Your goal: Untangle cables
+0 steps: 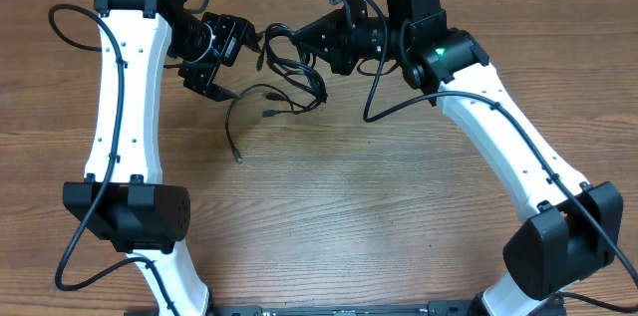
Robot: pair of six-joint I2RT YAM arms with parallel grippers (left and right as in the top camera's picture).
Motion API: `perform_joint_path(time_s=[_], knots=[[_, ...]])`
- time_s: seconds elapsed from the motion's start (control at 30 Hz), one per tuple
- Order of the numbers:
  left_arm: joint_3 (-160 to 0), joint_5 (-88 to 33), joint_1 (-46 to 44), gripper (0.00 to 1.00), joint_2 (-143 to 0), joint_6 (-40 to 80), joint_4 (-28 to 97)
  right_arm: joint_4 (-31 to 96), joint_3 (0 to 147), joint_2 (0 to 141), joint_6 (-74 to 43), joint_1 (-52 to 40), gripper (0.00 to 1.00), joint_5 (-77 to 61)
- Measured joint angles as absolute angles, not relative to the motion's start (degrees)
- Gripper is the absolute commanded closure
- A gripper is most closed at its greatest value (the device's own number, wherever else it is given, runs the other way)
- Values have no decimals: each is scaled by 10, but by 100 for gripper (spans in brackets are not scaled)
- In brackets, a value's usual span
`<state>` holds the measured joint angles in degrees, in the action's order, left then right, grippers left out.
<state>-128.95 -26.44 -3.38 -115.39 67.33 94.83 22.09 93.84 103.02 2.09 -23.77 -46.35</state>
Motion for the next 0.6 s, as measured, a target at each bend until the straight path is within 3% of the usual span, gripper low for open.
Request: perform_joint_path(time_s=[0.1,0.6], knots=[[-1289,-282,-33,36,-1154,686,947,219,938,1030,20,-238,96,-479],[-1289,-300,-41,30,-1154,710,931,214,938,1030,19,-237,96,-507]])
